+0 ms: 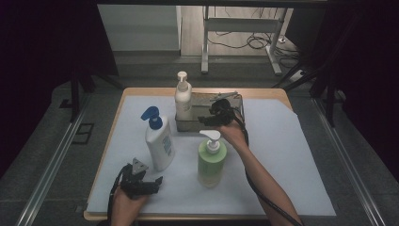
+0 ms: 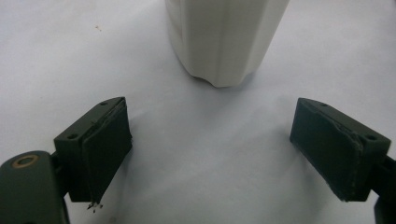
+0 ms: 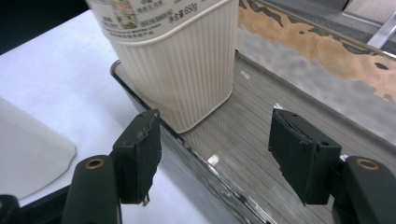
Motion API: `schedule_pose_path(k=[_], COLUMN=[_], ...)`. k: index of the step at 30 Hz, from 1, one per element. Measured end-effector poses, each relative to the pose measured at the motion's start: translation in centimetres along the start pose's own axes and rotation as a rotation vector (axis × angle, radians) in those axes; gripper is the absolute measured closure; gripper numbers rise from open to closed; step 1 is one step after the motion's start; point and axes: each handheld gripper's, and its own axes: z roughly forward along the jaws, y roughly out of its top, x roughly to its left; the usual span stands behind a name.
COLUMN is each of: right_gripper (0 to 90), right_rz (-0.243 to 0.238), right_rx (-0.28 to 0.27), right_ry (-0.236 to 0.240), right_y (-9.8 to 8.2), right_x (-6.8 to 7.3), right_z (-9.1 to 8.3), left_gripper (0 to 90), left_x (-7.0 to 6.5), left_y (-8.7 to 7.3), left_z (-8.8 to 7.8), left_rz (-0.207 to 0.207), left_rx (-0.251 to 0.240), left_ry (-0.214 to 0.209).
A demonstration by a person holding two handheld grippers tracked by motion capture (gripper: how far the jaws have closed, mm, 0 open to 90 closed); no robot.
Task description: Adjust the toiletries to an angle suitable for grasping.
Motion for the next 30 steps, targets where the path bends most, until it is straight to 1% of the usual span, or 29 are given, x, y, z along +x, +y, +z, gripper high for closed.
schedule_pose_path(k=[3, 7, 9, 12, 14, 17, 22, 26, 30], right_gripper=[31.5, 29.2, 27.9, 26.3, 25.2, 23.1, 20.5, 19.2, 18.2], right_rz=[-0.003, -0.016, -0.024, -0.018, -0.03, -0.03, -0.032, -0.038, -0.034], right_rx=[-0.005, 0.003, -0.004, -0.006, -0.005, 0.004, -0.002, 0.0, 0.002], right_ry=[0.019, 0.018, 0.016, 0.025, 0.02, 0.022, 0.023, 0.016, 0.015], right_y=[-0.1, -0.5, -0.6, -1.0, -1.2, -1.6, -2.1, -2.6, -3.2], right_x=[0.0, 0.0, 0.0, 0.0, 0.0, 0.1, 0.0, -0.1, -0.3], right_z=[-0.6, -1.4, -1.9, -2.4, -2.7, -3.1, -3.9, -4.7, -5.4], left_gripper=[12.0, 12.0, 12.0, 12.0, 12.0, 12.0, 12.0, 12.0, 12.0], left_x=[0.0, 0.0, 0.0, 0.0, 0.0, 0.0, 0.0, 0.0, 0.0], left_y=[0.0, 0.0, 0.0, 0.0, 0.0, 0.0, 0.0, 0.0, 0.0], left_z=[0.0, 0.0, 0.0, 0.0, 0.0, 0.0, 0.0, 0.0, 0.0], left_rz=[0.0, 0.0, 0.0, 0.0, -0.001, -0.001, -0.001, -0.001, 0.0], left_rx=[0.0, 0.0, 0.0, 0.0, -0.001, 0.0, -0.001, -0.001, -0.001], left_ry=[0.0, 0.0, 0.0, 0.0, -0.001, 0.0, 0.0, -0.001, 0.0])
